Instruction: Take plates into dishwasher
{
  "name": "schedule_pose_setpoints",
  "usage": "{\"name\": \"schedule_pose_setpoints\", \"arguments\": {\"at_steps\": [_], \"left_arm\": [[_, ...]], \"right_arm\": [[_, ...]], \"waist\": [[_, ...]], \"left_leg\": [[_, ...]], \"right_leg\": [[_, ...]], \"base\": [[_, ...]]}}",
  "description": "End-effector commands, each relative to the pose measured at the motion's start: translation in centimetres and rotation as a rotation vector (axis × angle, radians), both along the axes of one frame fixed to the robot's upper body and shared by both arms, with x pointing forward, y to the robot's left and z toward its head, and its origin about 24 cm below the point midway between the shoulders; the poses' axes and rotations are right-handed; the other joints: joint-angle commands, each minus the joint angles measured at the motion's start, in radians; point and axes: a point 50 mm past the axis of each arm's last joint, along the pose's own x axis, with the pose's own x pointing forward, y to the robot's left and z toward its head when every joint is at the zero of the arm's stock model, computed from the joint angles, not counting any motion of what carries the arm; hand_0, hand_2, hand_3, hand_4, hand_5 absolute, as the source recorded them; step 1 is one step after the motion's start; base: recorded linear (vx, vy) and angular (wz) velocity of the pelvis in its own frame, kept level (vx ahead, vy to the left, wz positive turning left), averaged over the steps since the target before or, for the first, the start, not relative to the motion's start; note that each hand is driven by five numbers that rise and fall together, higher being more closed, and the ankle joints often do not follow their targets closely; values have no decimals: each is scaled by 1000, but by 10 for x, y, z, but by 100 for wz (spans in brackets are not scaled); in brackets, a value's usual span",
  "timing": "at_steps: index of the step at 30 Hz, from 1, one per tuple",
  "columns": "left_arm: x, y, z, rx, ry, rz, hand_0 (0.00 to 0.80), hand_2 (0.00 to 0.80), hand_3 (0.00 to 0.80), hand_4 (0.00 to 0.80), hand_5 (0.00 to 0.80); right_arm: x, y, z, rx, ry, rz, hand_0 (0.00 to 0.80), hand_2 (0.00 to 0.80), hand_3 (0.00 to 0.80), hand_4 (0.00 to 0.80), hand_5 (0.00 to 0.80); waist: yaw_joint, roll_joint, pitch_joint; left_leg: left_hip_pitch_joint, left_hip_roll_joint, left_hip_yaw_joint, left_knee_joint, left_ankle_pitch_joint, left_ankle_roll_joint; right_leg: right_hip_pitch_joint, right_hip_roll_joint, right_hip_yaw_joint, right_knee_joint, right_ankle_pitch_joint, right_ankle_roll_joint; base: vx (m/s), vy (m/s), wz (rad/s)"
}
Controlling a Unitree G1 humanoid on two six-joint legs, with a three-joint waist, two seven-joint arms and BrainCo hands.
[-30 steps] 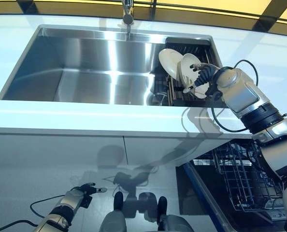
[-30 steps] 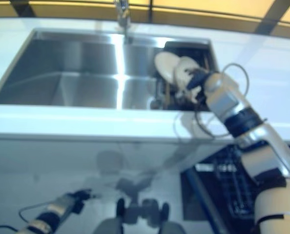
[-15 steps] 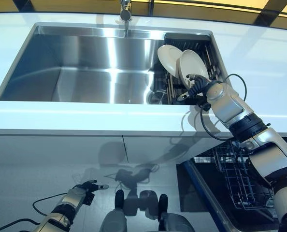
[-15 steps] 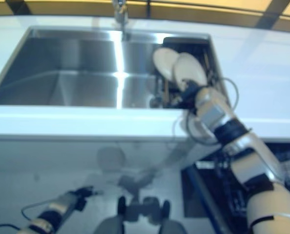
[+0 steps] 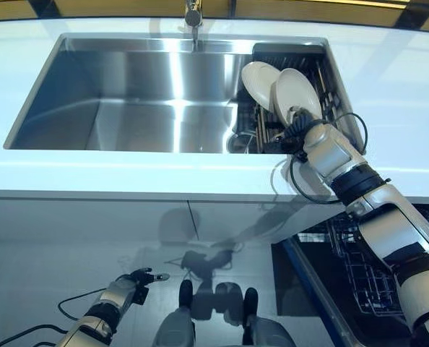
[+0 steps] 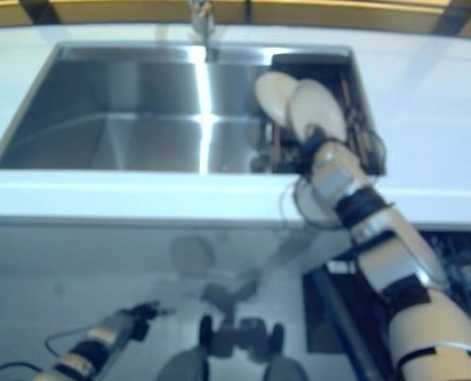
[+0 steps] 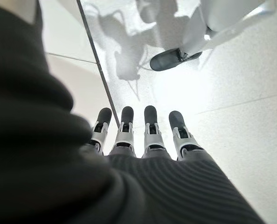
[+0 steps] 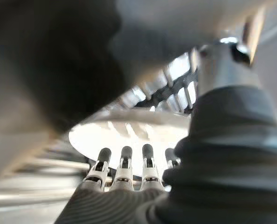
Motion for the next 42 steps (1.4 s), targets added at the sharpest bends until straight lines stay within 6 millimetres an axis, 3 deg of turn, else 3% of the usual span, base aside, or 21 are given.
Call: {"name": "schedule_pose_setpoints", "arguments": {"at_steps": [1,2,3,4,5,13,22,31,36,42], "left_arm": [[29,-12,13,16,-43,-23,0,0,0,0,0],[28,-12,12,15,-40,-20,0,0,0,0,0],[28,-13,12,13,-37,-17,0,0,0,0,0],[27,-13,11,11,-35,-15,0,0,0,0,0],[27,-14,11,11,-33,-14,0,0,0,0,0],[24,-15,9,5,-26,-15,0,0,0,0,0],[15,-2,8,30,-11,-40,0,0,0,0,0],[-5,19,2,64,40,-47,0,0,0,0,0],[-22,28,-5,85,80,-43,0,0,0,0,0],[-34,34,-10,98,102,-47,0,0,0,0,0]], "right_arm": [[4,-10,18,-104,-66,-91,301,301,301,301,301],[4,-13,20,-101,-68,-103,452,452,452,452,452],[5,-15,21,-99,-68,-111,480,480,480,480,480],[5,-16,22,-99,-71,-122,605,605,605,605,605],[5,-18,24,-101,-79,-133,791,791,791,791,791],[6,-38,44,-159,-191,-200,800,800,800,800,800],[-2,-54,70,-235,-301,-202,800,800,800,800,800],[-18,-70,116,-268,-414,-181,800,800,800,800,800],[-31,-84,148,-194,-454,-167,800,800,800,800,800],[-37,-87,161,-28,-470,-90,800,800,800,800,800]], "waist": [[41,11,18],[42,13,16],[43,14,13],[45,16,11],[48,17,8],[60,26,-13],[56,8,-53],[38,-24,-115],[25,-46,-164],[12,-61,-194]], "left_leg": [[32,-20,17,-3,-62,10],[31,-21,15,-3,-62,11],[30,-21,15,-3,-62,10],[29,-21,13,-3,-61,10],[28,-21,12,-3,-60,10],[25,-20,5,-3,-60,7],[62,-15,15,-3,-73,3],[118,-3,37,-3,-94,-4],[151,4,51,-3,-108,-7],[175,6,63,-3,-119,-8]], "right_leg": [[-16,-33,15,1,13,46],[-16,-33,14,1,13,46],[-17,-33,13,1,13,46],[-18,-35,11,1,13,46],[-19,-36,9,1,13,46],[-16,-38,-7,1,8,44],[18,-38,-13,1,0,49],[68,-30,4,1,-15,57],[95,-21,17,1,-26,58],[115,-16,25,1,-33,57]], "base": [[3,24,4],[0,0,0],[0,0,0],[0,0,0],[0,0,0],[-12,14,4],[11,-6,4],[53,-17,-1],[67,-22,-9],[28,-11,-6]]}}
